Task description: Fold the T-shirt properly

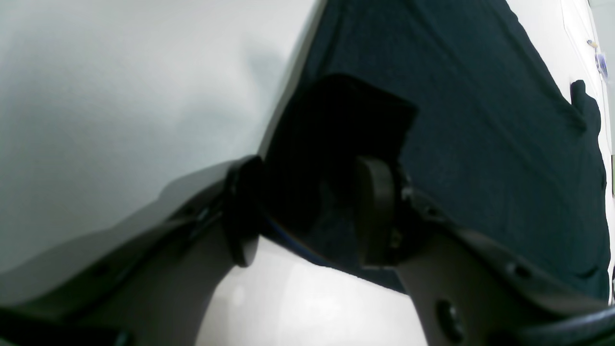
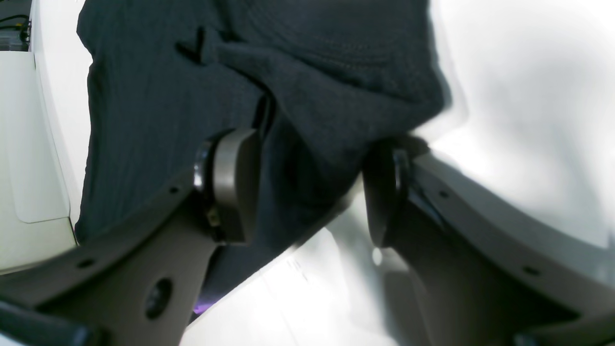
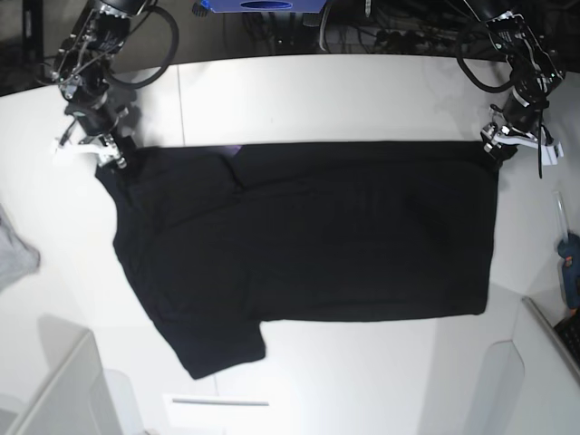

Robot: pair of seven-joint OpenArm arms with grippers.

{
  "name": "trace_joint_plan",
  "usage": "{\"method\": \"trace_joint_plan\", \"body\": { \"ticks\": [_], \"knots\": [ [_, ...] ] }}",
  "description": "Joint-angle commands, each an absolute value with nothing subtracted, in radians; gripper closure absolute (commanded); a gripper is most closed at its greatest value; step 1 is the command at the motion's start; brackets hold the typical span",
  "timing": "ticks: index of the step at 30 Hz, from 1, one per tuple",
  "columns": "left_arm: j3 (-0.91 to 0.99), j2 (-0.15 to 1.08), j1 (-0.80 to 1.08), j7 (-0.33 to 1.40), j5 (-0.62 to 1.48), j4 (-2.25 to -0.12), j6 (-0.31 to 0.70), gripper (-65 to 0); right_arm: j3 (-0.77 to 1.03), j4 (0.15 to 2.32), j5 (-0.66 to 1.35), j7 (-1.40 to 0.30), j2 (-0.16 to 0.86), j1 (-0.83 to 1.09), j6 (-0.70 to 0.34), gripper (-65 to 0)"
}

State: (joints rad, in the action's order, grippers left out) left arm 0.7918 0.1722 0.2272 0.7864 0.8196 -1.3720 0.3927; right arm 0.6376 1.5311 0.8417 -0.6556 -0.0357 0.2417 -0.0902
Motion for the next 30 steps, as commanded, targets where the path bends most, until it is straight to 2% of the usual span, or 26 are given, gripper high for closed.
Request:
{"method": "trace_joint_plan", "body": {
  "ticks": [1, 5, 7, 11, 13, 16, 20, 22, 25, 26, 30],
  "knots": [
    [0.792, 0.179, 0.231, 0.816, 0.802, -1.374, 0.378, -28.6, 0.642, 1.535, 0.829, -0.670, -0.030, 0.239, -0.084, -32.1],
    [0.792, 0.179, 0.231, 0.816, 0.802, -1.374, 0.378, -28.1, 0.639, 1.535, 0.829, -0.670, -0.030, 0.239, -0.084, -32.0],
    [0.792, 0.179, 0.231, 0.816, 0.802, -1.374, 0.378, -22.9, 0.641, 1.535, 0.829, -0.670, -0.031, 0.239, -0.084, -32.0],
    [0.792, 0.179, 0.229, 0.816, 0.802, -1.374, 0.378, -7.6, 0.642, 1.535, 0.829, -0.670, -0.031, 0.237, -0.084, -32.0],
    [0.792, 0.179, 0.229, 0.816, 0.802, -1.374, 0.378, -3.3, 0.644, 1.534, 0.829, -0.670, -0.031, 0.231, -0.084, -32.0],
    [0.792, 0.179, 0.229, 0.816, 0.802, -1.374, 0.378, 0.0, 0.644, 1.534, 0.829, -0.670, -0.031, 0.231, -0.084, -32.0],
    [0.792, 0.179, 0.229, 0.819, 0.802, -1.374, 0.378, 0.0, 0.642, 1.534, 0.829, -0.670, -0.031, 0.231, -0.084, -31.4],
    [0.792, 0.179, 0.229, 0.820, 0.802, -1.374, 0.378, 0.0, 0.644, 1.534, 0.829, -0.670, -0.033, 0.231, -0.084, -24.5],
    [0.791, 0.179, 0.229, 0.820, 0.802, -1.374, 0.378, 0.0, 0.644, 1.534, 0.832, -0.670, -0.033, 0.231, -0.085, -3.6],
    [0.791, 0.179, 0.229, 0.822, 0.802, -1.374, 0.378, 0.0, 0.642, 1.534, 0.832, -0.670, -0.033, 0.223, -0.085, 0.0],
    [0.751, 0.182, 0.232, 0.819, 0.802, -1.377, 0.378, 0.0, 0.644, 1.523, 0.831, -0.671, -0.033, 0.214, -0.085, 0.0]
  ]
}}
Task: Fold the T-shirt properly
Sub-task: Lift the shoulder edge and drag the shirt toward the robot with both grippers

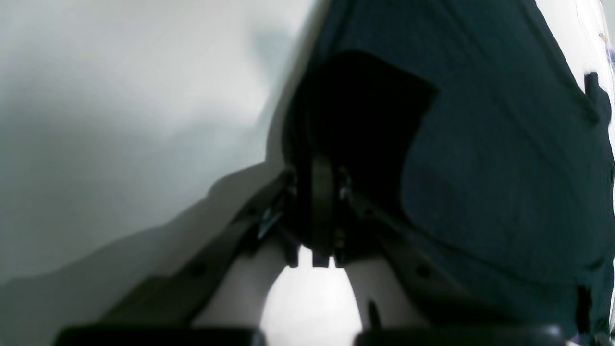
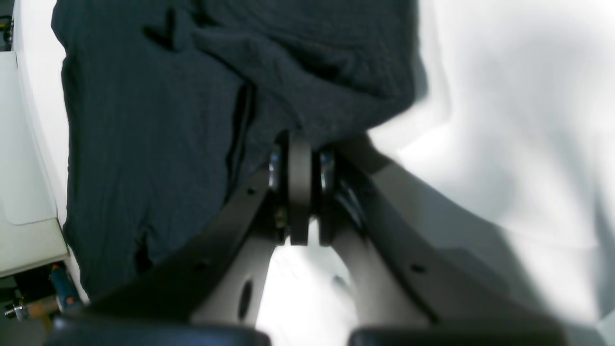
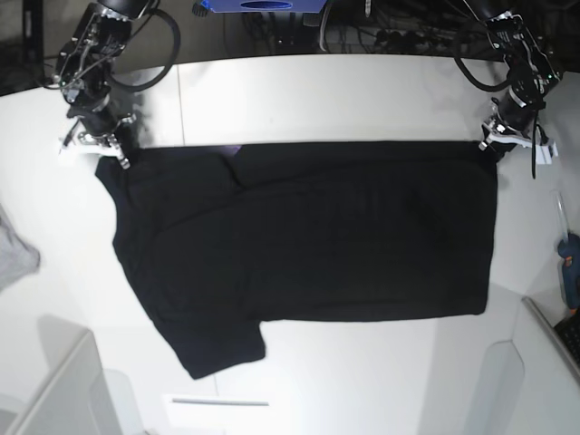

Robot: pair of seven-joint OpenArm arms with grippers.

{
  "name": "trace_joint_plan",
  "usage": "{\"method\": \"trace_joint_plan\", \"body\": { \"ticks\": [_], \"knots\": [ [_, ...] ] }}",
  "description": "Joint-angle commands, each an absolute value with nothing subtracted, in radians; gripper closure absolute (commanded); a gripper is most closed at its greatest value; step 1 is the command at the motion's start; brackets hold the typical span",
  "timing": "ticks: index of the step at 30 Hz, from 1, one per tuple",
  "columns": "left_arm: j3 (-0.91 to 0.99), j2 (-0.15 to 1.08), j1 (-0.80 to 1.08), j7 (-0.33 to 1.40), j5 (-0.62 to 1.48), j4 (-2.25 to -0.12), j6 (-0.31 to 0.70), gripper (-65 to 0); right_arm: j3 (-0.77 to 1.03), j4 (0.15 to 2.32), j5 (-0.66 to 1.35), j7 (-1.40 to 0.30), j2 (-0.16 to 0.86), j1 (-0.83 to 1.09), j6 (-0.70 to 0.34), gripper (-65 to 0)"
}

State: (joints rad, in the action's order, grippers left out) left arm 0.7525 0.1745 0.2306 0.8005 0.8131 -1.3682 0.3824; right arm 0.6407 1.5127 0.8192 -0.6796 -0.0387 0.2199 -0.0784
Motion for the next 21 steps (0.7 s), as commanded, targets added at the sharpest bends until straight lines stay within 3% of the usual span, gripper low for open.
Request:
{"method": "trace_joint_plan", "body": {
  "ticks": [1, 12, 21],
  "knots": [
    [0.748, 0.183, 0.234, 0.819, 0.802, -1.379, 0.378, 0.0, 0.644, 1.520, 0.831, -0.673, -0.031, 0.211, -0.085, 0.0],
    [0.753, 0.183, 0.274, 0.825, 0.809, -1.557, 0.377, 0.0, 0.645, 1.672, 0.831, -0.763, -0.030, 0.231, -0.068, 0.0],
    [0.862, 0.177, 0.197, 1.044, 0.812, -1.675, 0.318, 0.0, 0.645, 1.751, 0.839, -0.881, -0.030, 0.160, 0.110, 0.0]
  ]
}}
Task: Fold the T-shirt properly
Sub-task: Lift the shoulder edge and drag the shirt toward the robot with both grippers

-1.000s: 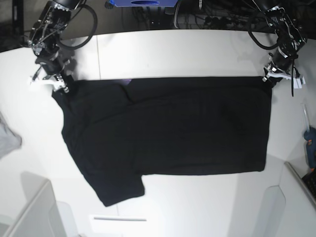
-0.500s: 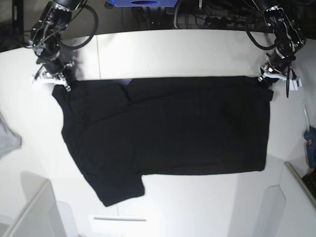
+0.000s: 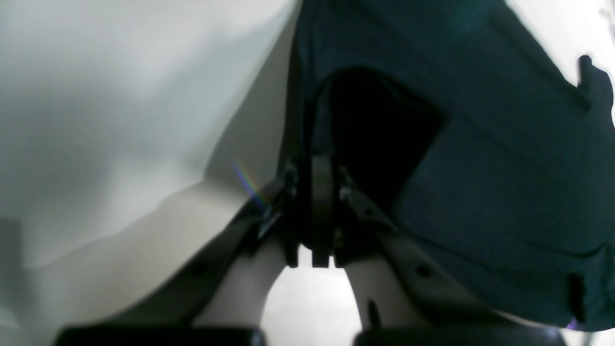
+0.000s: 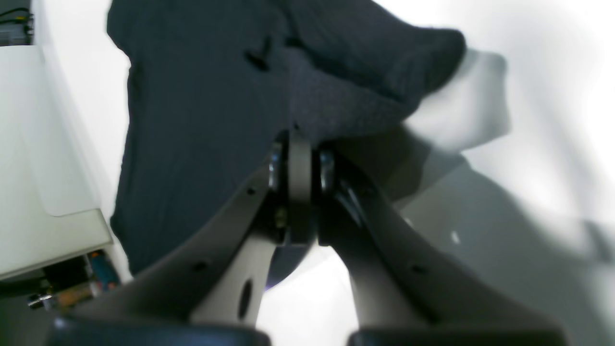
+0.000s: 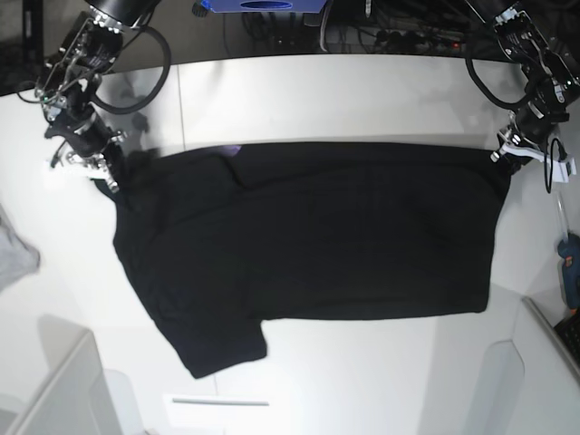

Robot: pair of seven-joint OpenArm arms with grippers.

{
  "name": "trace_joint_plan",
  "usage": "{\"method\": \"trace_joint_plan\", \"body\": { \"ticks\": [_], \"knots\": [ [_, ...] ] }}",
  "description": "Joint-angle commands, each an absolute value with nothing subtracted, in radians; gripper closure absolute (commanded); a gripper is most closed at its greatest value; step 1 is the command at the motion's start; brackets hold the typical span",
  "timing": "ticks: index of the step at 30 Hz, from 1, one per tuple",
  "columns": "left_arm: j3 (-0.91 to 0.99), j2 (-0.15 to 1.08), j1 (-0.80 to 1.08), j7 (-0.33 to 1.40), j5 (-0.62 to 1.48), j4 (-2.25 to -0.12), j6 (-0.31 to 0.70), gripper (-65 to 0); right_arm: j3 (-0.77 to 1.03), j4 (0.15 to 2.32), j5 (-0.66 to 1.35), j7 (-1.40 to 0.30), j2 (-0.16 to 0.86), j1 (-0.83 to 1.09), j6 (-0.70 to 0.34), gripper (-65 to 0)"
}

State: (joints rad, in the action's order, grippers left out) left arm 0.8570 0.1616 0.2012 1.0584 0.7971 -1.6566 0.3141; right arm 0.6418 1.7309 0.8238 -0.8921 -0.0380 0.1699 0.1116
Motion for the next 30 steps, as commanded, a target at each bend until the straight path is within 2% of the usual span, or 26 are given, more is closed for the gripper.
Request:
{"method": "trace_joint_plan", "body": {
  "ticks": [1, 6, 10, 22, 26, 30],
  "knots": [
    [0.874, 0.177, 0.182, 1.061, 0.812, -1.678, 0.317, 0.0, 0.645, 1.751, 0.839, -0.891, -0.030, 0.150, 0.122, 0.0],
    [0.941, 0.183, 0.107, 1.141, 0.812, -1.679, 0.315, 0.0, 0.645, 1.751, 0.839, -0.937, -0.010, 0.099, 0.168, 0.0],
    [0.937, 0.183, 0.076, 1.142, 0.811, -1.673, 0.314, 0.0, 0.645, 1.751, 0.839, -0.960, -0.010, 0.062, 0.217, 0.0],
    [0.941, 0.185, 0.013, 1.142, 0.811, -1.623, 0.277, 0.0, 0.645, 1.739, 0.829, -0.960, -0.010, -0.008, 0.225, 0.0],
    [0.944, 0.185, -0.005, 1.142, 0.811, -1.626, 0.277, 0.0, 0.645, 1.655, 0.828, -0.960, 0.016, -0.047, 0.229, 0.0],
    [0.946, 0.185, -0.007, 1.142, 0.811, -1.626, 0.277, 0.0, 0.645, 1.629, 0.837, -0.958, 0.031, -0.059, 0.269, 0.0]
  ]
}}
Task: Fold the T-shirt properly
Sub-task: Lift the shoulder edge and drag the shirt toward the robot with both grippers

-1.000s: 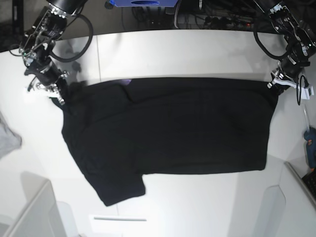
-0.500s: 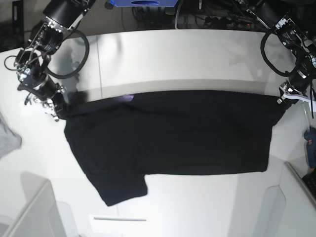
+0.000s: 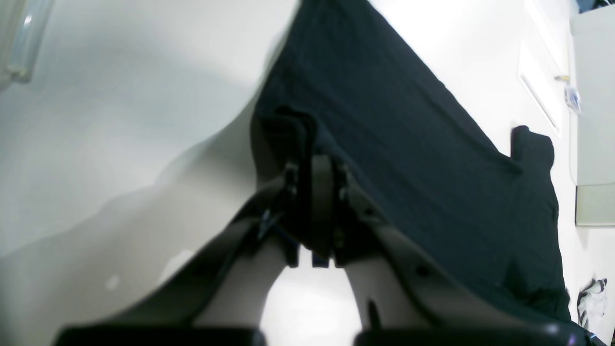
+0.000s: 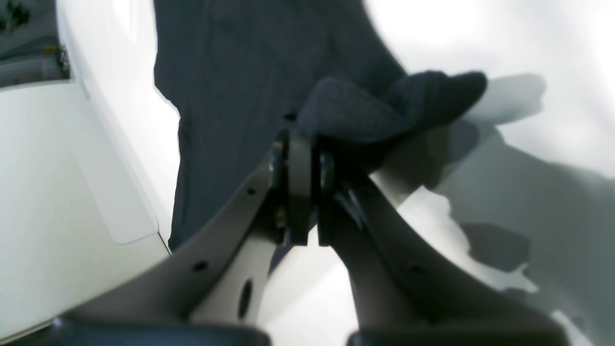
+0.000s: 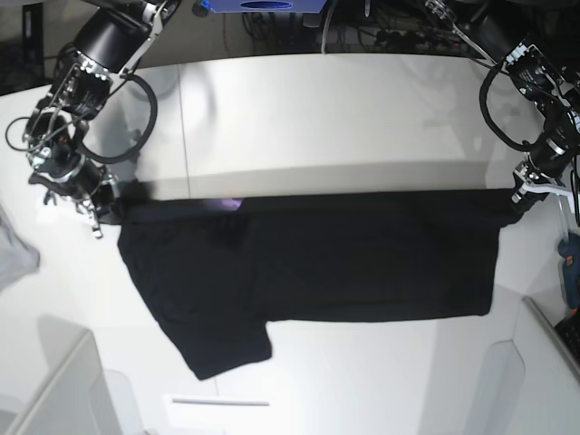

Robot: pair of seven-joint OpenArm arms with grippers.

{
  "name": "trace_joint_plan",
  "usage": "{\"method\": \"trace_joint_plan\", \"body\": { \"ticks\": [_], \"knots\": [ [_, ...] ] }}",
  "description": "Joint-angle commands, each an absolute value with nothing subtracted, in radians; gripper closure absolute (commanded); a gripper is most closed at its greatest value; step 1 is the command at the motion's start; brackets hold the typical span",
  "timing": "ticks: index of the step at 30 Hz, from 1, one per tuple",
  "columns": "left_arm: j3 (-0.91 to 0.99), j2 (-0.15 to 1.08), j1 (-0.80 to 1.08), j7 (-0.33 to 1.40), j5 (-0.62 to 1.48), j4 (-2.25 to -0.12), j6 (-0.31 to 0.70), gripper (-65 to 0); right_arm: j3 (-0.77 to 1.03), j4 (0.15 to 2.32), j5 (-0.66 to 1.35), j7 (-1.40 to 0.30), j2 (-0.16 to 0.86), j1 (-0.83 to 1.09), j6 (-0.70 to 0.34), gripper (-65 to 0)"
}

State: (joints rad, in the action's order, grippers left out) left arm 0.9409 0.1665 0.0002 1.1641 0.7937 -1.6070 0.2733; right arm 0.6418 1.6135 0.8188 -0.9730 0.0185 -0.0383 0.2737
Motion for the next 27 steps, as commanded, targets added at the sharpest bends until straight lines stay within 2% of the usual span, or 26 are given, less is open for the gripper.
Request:
{"method": "trace_joint_plan", "body": {
  "ticks": [1, 8, 14, 18, 22, 27],
  "knots": [
    [0.946, 0.185, -0.007, 1.142, 0.811, -1.627, 0.277, 0.0, 0.645, 1.629, 0.837, -0.960, 0.036, -0.064, 0.269, 0.0],
    [0.946, 0.185, 0.015, 1.142, 0.812, -1.627, 0.277, 0.0, 0.644, 1.681, 0.878, -0.961, 0.036, -0.019, 0.266, 0.0],
    [0.946, 0.185, 0.110, 1.142, 0.812, -1.630, 0.278, 0.0, 0.644, 1.707, 0.958, -0.957, 0.056, 0.090, 0.266, 0.0],
    [0.941, 0.185, 0.193, 1.136, 0.812, -1.702, 0.283, 0.0, 0.645, 1.721, 1.006, -0.952, 0.062, 0.159, 0.266, 0.0],
    [0.943, 0.185, 0.255, 1.136, 0.805, -1.784, 0.338, 0.0, 0.645, 1.770, 1.027, -0.952, 0.064, 0.226, 0.266, 0.0],
    [0.943, 0.185, 0.321, 1.135, 0.802, -1.791, 0.340, 0.0, 0.645, 1.779, 1.024, -0.921, 0.062, 0.306, 0.265, 0.0]
  ]
}}
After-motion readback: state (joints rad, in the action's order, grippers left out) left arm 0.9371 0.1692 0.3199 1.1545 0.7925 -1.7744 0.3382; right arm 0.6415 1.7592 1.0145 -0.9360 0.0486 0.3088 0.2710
